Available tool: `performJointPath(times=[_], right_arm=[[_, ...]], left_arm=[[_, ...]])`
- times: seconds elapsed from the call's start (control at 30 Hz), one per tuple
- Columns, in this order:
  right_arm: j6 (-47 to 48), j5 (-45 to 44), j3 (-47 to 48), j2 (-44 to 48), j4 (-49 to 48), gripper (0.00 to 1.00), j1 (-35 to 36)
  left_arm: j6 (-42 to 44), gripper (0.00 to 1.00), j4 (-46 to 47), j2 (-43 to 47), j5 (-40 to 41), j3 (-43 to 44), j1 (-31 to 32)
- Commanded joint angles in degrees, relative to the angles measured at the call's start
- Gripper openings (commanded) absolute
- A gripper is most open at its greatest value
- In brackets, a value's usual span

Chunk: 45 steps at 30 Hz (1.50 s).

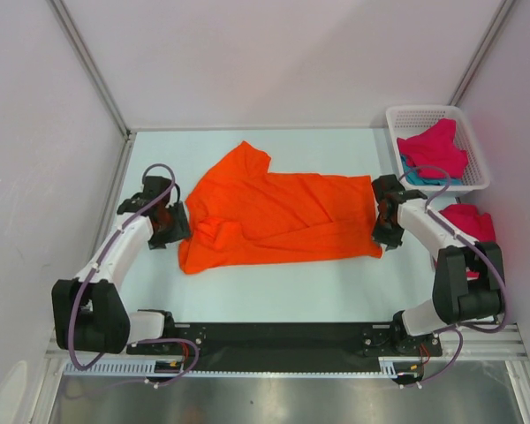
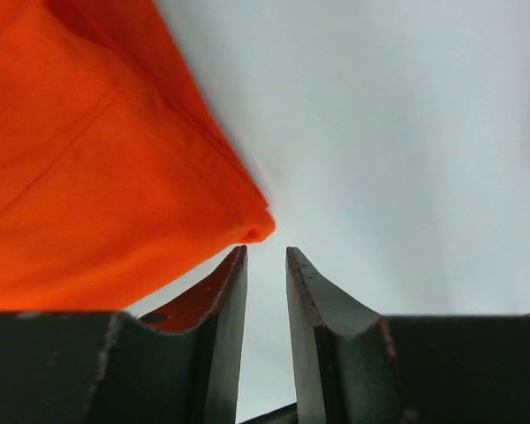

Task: Fold and stack the t-shirts
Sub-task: Fold the flattened tshirt in 1/3 of the way, then fold the other side of the tshirt into a rectangle

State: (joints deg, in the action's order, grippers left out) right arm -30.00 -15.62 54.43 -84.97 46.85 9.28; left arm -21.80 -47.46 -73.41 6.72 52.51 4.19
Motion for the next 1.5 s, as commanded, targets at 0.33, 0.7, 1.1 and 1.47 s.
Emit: performJointPath(times=[0.33,0.7,1.1,1.47], right_arm=[[0.55,-0.20,16.40,-3.34,2.99,0.37,2.59],[5.39,8.58,24.22,-10.21,-5.01,0.53,2.59],[6.71,8.76,24.58,-11.18,-5.02,0.53,2.15],[6.01,8.76,23.43,-13.81,-5.28,0.51,2.76]], left_arm=[[1.50,0.76,2.10,-12.09,-5.04,18.23,-1.81],[2.04,0.87,10.71,-35.57,-26.71,41.44,-4.00],[-5.26,0.88,18.46,-53.39,-29.21,52.95,-7.17],[-9.66,0.86,19.43,-61.41,-27.29,61.21,-7.09]])
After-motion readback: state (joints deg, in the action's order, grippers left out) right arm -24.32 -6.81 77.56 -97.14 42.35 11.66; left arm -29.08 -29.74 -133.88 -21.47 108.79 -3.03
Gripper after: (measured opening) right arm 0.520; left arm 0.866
